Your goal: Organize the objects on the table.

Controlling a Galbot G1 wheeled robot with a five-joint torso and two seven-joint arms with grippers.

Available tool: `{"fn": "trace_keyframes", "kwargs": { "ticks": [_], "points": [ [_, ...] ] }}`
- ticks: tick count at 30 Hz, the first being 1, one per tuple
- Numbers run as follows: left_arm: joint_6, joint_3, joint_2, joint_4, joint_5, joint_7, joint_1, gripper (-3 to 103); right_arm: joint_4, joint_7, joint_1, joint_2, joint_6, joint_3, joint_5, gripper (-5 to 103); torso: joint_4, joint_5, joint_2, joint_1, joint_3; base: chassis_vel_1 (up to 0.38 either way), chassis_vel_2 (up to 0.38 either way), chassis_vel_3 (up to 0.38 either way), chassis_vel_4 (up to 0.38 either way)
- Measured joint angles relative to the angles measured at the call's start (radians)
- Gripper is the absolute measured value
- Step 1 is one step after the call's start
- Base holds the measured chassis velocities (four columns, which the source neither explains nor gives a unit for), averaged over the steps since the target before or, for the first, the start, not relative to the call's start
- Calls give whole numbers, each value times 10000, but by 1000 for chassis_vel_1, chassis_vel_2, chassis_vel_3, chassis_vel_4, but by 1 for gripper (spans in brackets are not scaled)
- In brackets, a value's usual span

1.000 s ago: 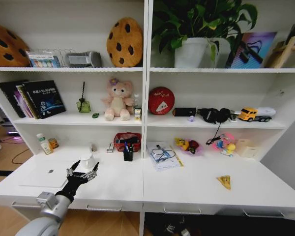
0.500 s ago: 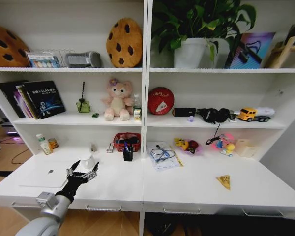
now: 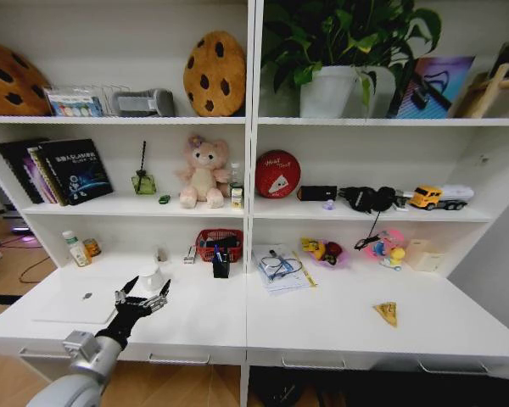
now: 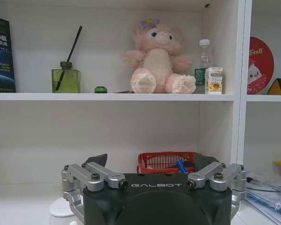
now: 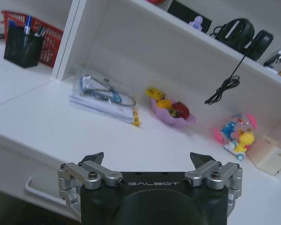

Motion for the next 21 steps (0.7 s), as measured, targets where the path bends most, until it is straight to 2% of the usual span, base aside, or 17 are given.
{"fn": "trace_keyframes", "kwargs": {
  "ticks": [1, 2, 4, 5, 6, 7, 8, 9, 11, 12, 14, 16, 21],
  "points": [
    [0, 0, 0, 0, 0, 0, 0, 100, 0, 0, 0, 0, 0, 0, 0, 100, 0, 0, 0, 0, 0, 0, 0, 0, 0],
    [0, -1, 0, 1, 0, 0, 0, 100, 103, -240, 470, 70, -557, 90, 169, 100, -1, 1, 0, -1, -1, 0, 0, 0, 0],
    [0, 0, 0, 0, 0, 0, 0, 100, 104, -384, 2423, -112, -2232, 430, 1232, 100, -8, 3, 1, -1, 0, 0, 0, 0, 0],
    [0, 0, 0, 0, 0, 0, 0, 100, 104, -384, 2423, -112, -2232, 430, 1232, 100, -8, 3, 1, -1, 0, 0, 0, 0, 0],
    [0, 0, 0, 0, 0, 0, 0, 100, -159, -60, 3548, -436, -3108, 559, 2074, 100, -3, 7, 0, -1, 0, 0, 0, 0, 0],
    [0, 0, 0, 0, 0, 0, 0, 100, -159, -60, 3548, -436, -3108, 559, 2074, 100, -3, 7, 0, -1, 0, 0, 0, 0, 0],
    [0, 0, 0, 0, 0, 0, 0, 100, -540, 226, 4856, -776, -3978, 878, 3161, 100, 6, 15, -1, 0, 1, 0, 0, 0, 0],
    [0, -1, 0, 0, 0, -2, 0, 100, -970, 293, 5884, -1059, -4553, 1294, 4034, 100, 6, 11, -3, 3, 2, 0, 0, 0, 0],
    [0, 0, 0, 0, 0, -1, 0, 100, -1200, 323, 6289, -1207, -4660, 1485, 4373, 100, 6, 6, -4, 4, 2, 0, 0, 0, 0],
    [0, -1, 0, 0, 0, 0, 0, 100, -1665, 330, 6798, -1515, -4623, 1848, 4883, 100, 3, 7, -4, 5, 3, 0, 0, 0, 0],
    [0, 0, 1, 0, 0, -1, 0, 100, -1841, 322, 6915, -1621, -4551, 1958, 5030, 100, -1, 8, -3, 6, 3, 0, 0, 0, 0],
    [0, 0, 0, 0, 0, -1, 0, 100, -2633, 317, 7411, -1973, -4113, 2436, 5450, 100, -3, 5, -3, 4, 2, 0, 0, 0, 0],
    [0, 0, 0, 0, 0, 0, 0, 100, -3213, 419, 7612, -1990, -3877, 2979, 5498, 100, -1, 5, -3, 3, 1, 0, 0, 0, 0]
  ]
}}
